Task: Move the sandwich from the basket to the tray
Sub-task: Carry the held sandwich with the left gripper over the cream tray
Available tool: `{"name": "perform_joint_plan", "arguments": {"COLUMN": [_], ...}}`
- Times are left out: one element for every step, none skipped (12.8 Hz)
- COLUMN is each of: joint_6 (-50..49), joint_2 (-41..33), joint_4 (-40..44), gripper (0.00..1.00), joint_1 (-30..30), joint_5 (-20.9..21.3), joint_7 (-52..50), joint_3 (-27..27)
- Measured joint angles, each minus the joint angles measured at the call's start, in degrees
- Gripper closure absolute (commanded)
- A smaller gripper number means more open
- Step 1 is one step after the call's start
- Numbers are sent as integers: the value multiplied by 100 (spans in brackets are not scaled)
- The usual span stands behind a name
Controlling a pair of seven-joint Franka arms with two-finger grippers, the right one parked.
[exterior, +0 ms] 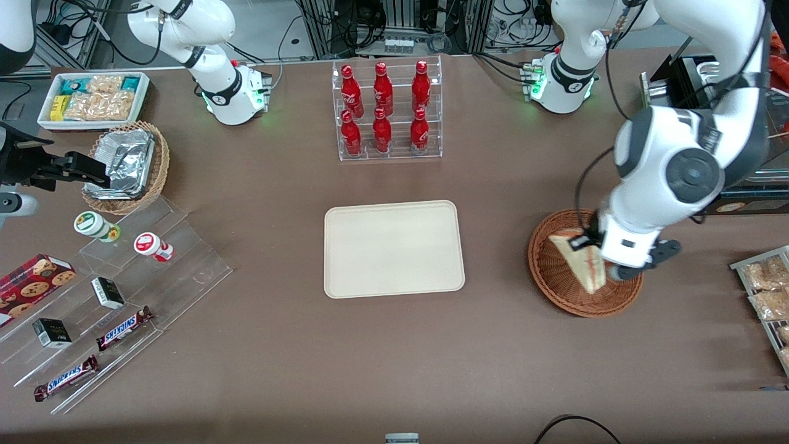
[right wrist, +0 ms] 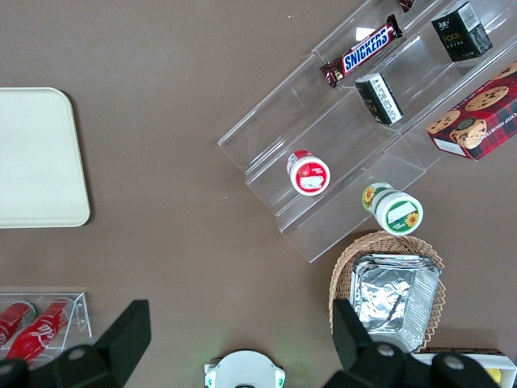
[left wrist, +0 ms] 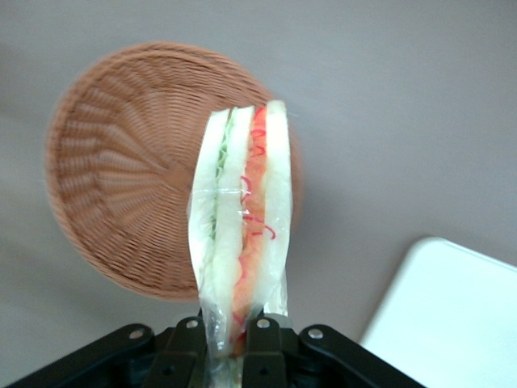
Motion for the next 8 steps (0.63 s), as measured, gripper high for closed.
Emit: {"name": "perform_joint_plan", "arguments": {"joint_6": [0, 9, 18, 23, 25, 24, 25, 53], "joint_2": [98, 254, 447, 659, 874, 1093, 1302, 1492], "joint_4": [90, 192, 340, 530, 745, 963, 1133, 1247], "gripper": [100, 100, 100, 100, 100, 100, 100, 100], "joint_1": [-397, -800, -1140, -1399, -1590, -1777, -2010, -2259], "joint_5": [1, 2, 2, 1, 0, 0, 0, 0], "joint_7": [-124, -259, -369, -404, -404, -398, -397, -399], "joint_3": [-10, -20, -25, -27, -28, -32, -32, -29]}}
